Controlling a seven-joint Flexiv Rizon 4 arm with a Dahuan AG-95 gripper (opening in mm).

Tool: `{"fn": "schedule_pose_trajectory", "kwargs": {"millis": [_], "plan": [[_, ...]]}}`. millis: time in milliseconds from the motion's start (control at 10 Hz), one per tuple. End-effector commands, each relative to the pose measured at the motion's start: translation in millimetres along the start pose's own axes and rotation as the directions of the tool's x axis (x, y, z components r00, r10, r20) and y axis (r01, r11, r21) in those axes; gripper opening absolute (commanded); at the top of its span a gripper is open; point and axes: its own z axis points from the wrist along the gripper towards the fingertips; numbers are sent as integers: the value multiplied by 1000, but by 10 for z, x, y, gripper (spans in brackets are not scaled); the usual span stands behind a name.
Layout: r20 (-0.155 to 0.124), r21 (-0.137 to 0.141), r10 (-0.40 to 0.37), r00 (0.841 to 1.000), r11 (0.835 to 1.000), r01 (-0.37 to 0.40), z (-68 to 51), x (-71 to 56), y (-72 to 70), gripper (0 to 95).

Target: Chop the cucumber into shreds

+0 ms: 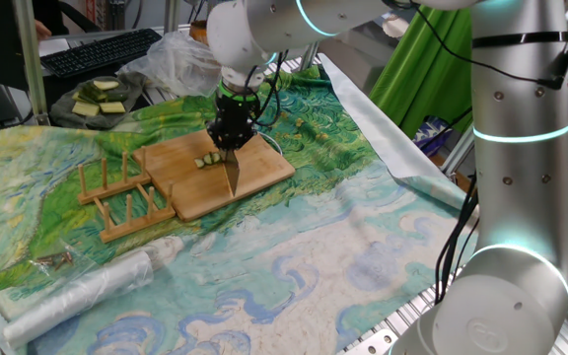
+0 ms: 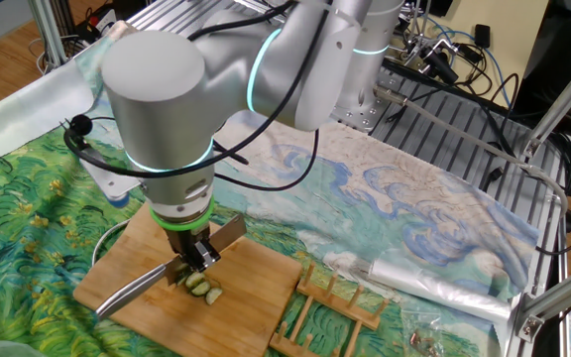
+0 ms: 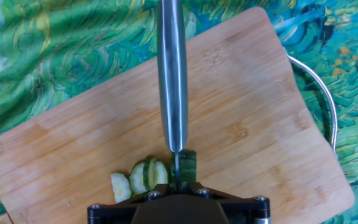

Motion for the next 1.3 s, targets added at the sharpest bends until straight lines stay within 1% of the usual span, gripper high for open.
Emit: {"fn": "schedule_pose_trajectory", "kwargs": {"millis": [100,200,300,400,500,600,700,800,1000,1100,1200,1300], "plan": [[4,-1,3,1000,1000,-3,174,-5,-5,0],[7,-1,1,1000,1000,-1,223,-4,-12,0],[10,-3,-2,1000,1000,2,233,-5,-19,0],[10,-12,15,1000,1000,-15,212,-2,-2,0],[14,-38,47,999,998,-46,193,8,25,0],[10,-52,64,998,997,-63,153,20,80,0],[2,-37,61,998,997,-61,107,7,122,0],[-1,-38,62,998,997,-62,105,3,124,0],[7,-26,49,999,998,-49,119,14,119,0],[31,27,22,999,999,-23,139,26,103,0],[37,37,22,999,999,-23,148,28,94,0],[37,37,20,999,999,-21,142,37,95,0]]}}
